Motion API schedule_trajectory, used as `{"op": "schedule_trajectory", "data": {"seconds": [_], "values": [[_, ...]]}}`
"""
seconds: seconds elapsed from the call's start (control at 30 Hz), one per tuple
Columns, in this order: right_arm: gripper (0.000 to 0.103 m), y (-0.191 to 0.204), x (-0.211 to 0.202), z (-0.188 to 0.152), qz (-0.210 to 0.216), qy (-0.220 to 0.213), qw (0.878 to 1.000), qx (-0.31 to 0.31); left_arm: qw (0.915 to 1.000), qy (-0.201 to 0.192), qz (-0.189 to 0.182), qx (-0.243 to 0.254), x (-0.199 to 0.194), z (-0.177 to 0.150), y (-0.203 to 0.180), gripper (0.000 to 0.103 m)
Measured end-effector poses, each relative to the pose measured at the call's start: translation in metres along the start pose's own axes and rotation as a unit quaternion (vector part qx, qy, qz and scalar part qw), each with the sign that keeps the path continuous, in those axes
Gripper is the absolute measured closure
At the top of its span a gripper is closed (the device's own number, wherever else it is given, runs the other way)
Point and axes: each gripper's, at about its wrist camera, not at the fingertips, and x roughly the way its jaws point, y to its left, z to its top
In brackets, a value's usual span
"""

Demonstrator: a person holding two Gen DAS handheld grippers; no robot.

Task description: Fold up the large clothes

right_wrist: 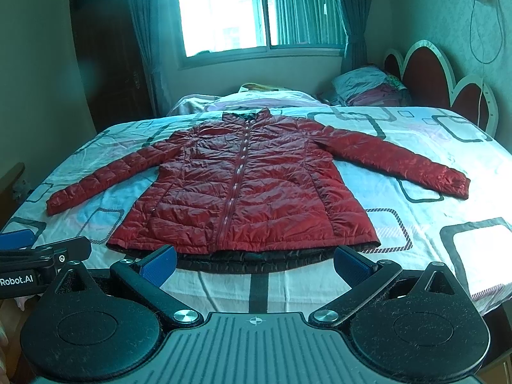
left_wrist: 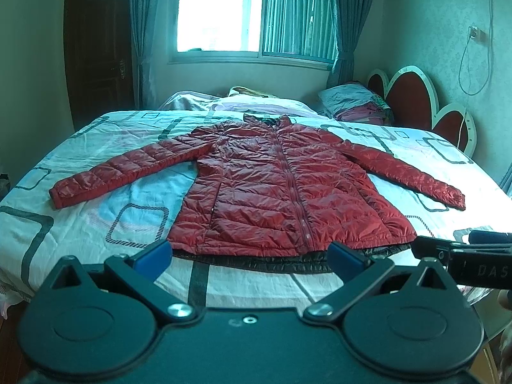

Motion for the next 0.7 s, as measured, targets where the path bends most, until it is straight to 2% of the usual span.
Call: {"op": "schedule_trajectory", "data": {"seconds": [0.7], "values": [[0.000, 0.0034, 0.0017, 0.0029, 0.004, 0.000, 1.000, 0.001, 1.0000, 0.000, 0.002, 0.001, -0.0007, 0.0029, 0.0028, 0.000]]}}
